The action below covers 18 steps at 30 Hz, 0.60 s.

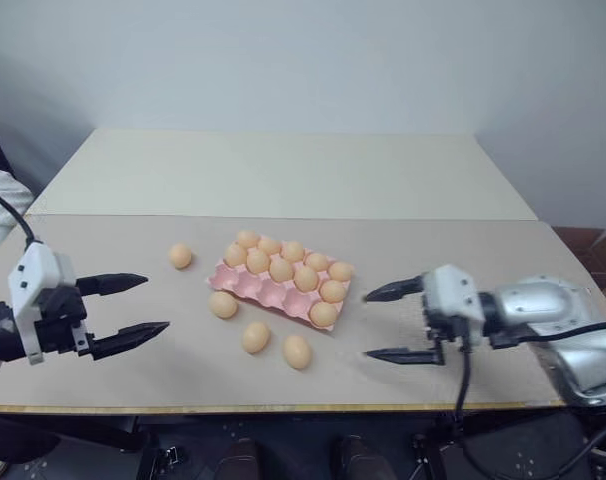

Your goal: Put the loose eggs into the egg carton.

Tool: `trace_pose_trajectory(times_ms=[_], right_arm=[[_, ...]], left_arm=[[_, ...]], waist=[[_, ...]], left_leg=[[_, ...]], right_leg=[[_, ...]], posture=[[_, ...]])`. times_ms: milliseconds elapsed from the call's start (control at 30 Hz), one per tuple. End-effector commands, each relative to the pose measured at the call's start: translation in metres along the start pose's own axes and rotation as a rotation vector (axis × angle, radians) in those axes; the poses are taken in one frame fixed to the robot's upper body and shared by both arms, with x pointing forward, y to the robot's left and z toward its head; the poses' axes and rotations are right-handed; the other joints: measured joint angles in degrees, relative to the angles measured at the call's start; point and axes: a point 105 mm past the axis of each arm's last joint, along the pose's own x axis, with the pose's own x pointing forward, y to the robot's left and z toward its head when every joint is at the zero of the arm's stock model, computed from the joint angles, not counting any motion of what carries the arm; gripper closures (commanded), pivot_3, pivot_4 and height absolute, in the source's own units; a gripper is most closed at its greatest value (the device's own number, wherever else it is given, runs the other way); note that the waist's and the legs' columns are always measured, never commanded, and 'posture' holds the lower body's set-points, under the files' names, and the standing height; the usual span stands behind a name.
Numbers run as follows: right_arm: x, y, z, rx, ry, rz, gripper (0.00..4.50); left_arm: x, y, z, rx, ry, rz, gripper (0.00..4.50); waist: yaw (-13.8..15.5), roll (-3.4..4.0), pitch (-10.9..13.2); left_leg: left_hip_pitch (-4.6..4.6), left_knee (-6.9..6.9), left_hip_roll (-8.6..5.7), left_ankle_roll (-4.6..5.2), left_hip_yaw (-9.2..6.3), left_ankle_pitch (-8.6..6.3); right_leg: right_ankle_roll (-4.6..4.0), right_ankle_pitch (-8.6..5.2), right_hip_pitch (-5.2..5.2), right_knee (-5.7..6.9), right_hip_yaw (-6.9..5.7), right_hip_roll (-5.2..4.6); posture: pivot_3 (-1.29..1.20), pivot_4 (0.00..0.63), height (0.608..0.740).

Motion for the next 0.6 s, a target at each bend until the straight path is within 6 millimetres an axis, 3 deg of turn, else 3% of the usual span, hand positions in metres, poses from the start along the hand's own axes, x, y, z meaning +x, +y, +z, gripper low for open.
trace_pose_trajectory(times_ms=[33,200,600], right_arm=[[0.025,0.003,0.004,-0.115,0.002,0.041,0.00],[0.057,0.003,0.002,-0.201,0.011,0.085,0.00],[0.091,0.001,-0.004,-0.195,0.005,0.139,0.00]], left_arm=[[0.000,0.000,0.008,0.044,-0.013,-0.010,0.06],[0.000,0.000,0.008,0.046,-0.010,-0.015,0.06],[0.000,-0.002,0.009,0.050,-0.005,-0.005,0.06]], waist=[[0.0,0.00,0.0],[-0.1,-0.02,0.0],[-0.1,-0.03,0.0]], left_leg=[[-0.02,0.00,0.00,0.00,0.01,0.00],[-0.03,-0.01,-0.01,0.01,0.13,0.01],[0.00,-0.01,0.00,0.01,0.16,0.01]], right_leg=[[0.00,0.00,-0.02,0.00,0.02,0.01],[0.02,0.03,-0.06,0.01,0.15,0.02],[0.00,0.05,-0.06,0.06,0.17,0.04]], posture=[[0.00,0.150,0.740],[0.00,0.150,0.740],[0.00,0.150,0.740]])
